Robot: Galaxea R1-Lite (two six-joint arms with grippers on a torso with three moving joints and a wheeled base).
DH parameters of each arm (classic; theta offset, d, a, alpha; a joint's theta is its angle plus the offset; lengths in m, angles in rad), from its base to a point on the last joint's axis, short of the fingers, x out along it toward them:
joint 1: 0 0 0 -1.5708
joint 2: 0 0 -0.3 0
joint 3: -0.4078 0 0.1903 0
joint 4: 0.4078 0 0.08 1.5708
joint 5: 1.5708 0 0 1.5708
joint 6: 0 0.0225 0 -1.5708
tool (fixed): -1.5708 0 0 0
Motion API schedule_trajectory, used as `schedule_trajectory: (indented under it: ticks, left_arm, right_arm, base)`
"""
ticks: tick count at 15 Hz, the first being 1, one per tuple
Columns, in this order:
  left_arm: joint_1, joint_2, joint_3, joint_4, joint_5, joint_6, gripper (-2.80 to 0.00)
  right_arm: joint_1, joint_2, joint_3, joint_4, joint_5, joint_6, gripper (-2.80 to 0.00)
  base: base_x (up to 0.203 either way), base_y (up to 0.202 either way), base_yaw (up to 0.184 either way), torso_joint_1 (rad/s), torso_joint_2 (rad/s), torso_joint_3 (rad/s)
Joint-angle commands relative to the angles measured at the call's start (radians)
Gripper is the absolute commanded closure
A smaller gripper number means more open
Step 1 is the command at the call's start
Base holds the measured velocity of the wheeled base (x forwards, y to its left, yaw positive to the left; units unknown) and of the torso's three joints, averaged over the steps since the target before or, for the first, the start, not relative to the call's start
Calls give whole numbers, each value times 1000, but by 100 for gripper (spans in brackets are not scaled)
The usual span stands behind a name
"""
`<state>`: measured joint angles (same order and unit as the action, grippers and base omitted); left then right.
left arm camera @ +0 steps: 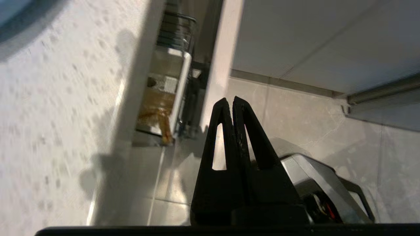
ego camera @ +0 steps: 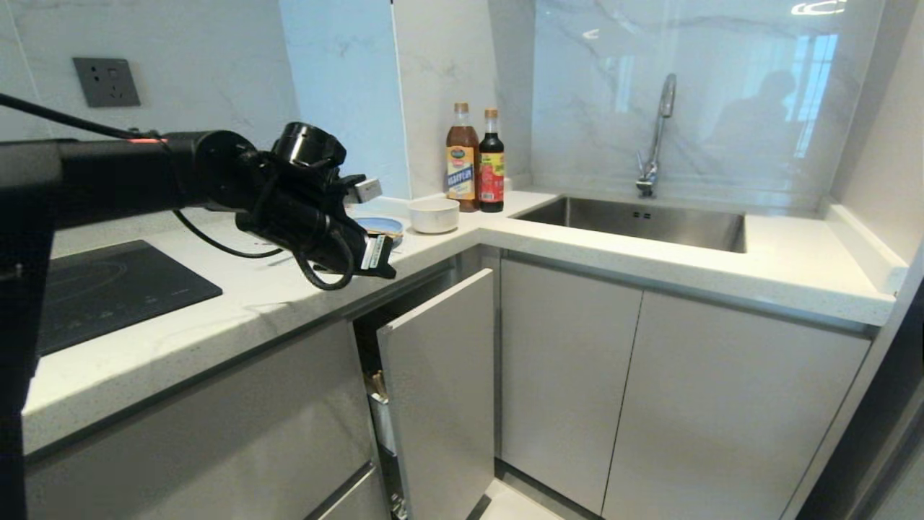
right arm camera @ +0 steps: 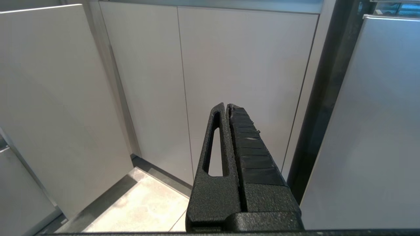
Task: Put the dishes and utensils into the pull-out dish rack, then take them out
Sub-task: Open the cupboard
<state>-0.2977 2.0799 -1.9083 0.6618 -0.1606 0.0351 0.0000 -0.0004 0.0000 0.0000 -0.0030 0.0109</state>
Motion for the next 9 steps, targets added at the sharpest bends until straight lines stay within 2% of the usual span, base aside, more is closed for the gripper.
schedule_trajectory:
  ticks: [1, 4, 9]
  left_arm:
    - [-10, 61, -8, -30, 23, 0, 0]
    - [-10, 111, -10, -78, 66, 0, 0]
    - [-6, 144, -11, -101, 69, 0, 0]
  right_arm:
    - [0, 0, 2, 0, 0, 0, 0]
    - [0, 0, 2, 0, 0, 0, 0]
    - [0, 0, 2, 0, 0, 0, 0]
  base:
    - [0, 0, 0, 0, 0, 0]
    - [0, 0, 0, 0, 0, 0]
    - [0, 0, 0, 0, 0, 0]
